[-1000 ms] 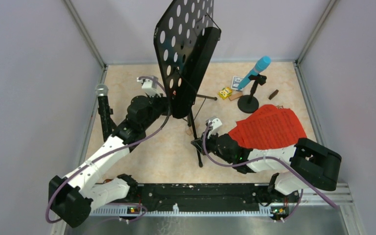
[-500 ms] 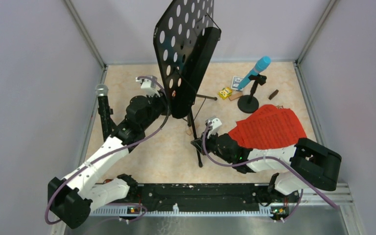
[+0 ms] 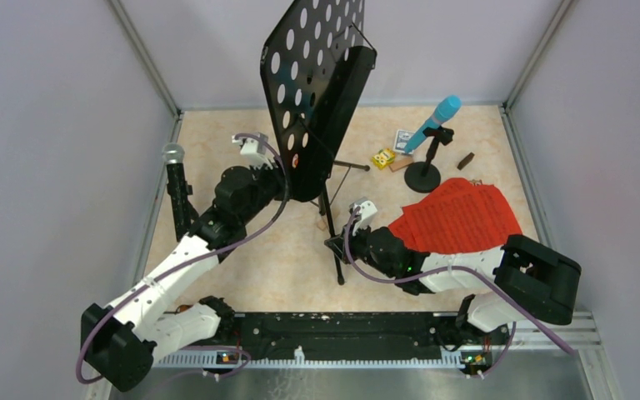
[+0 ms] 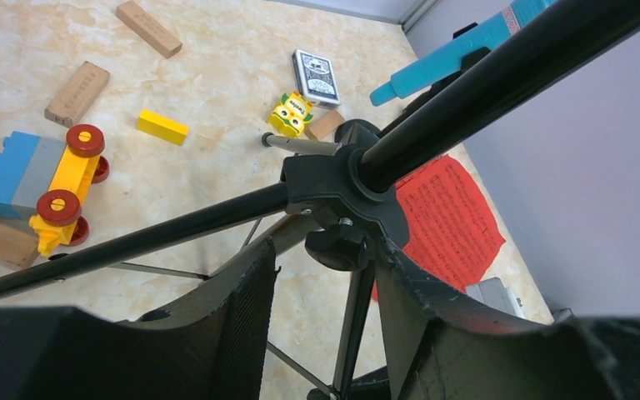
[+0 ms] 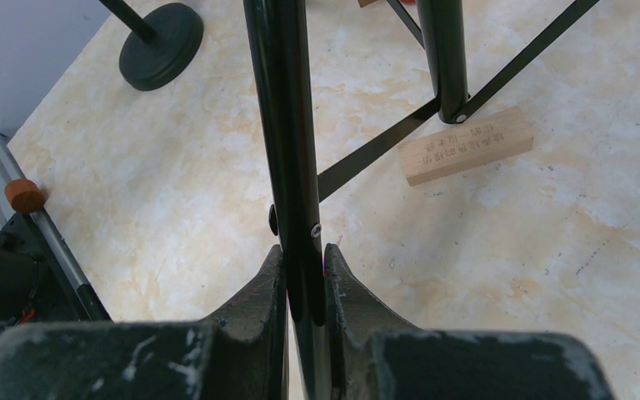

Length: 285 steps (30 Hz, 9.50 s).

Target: Pack up the instrument practice props

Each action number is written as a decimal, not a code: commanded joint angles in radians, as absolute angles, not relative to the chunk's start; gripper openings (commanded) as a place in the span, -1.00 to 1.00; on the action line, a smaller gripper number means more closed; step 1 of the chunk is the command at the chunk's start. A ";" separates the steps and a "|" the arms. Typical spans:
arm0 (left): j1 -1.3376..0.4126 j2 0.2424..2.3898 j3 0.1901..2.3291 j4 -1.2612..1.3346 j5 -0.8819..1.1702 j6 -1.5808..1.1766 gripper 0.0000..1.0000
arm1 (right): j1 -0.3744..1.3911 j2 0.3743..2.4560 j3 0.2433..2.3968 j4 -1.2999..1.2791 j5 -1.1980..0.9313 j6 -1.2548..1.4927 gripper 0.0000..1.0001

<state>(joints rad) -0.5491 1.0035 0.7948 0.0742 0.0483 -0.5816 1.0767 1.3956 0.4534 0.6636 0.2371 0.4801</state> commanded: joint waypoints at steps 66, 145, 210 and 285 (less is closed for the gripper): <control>-0.516 0.976 0.608 0.059 0.195 -2.000 -1.00 | 1.062 1.414 0.473 0.628 0.281 0.604 -1.00; -0.512 0.974 0.700 0.241 0.056 -0.804 -1.00 | 1.061 1.438 0.476 0.623 0.262 0.616 -1.00; -0.502 1.005 0.815 0.127 0.162 -0.444 0.15 | 1.062 1.461 0.496 0.595 0.242 0.614 -1.00; -0.439 1.042 0.596 -0.036 0.080 -1.186 -0.30 | 1.062 1.457 0.502 0.556 0.235 0.612 -1.00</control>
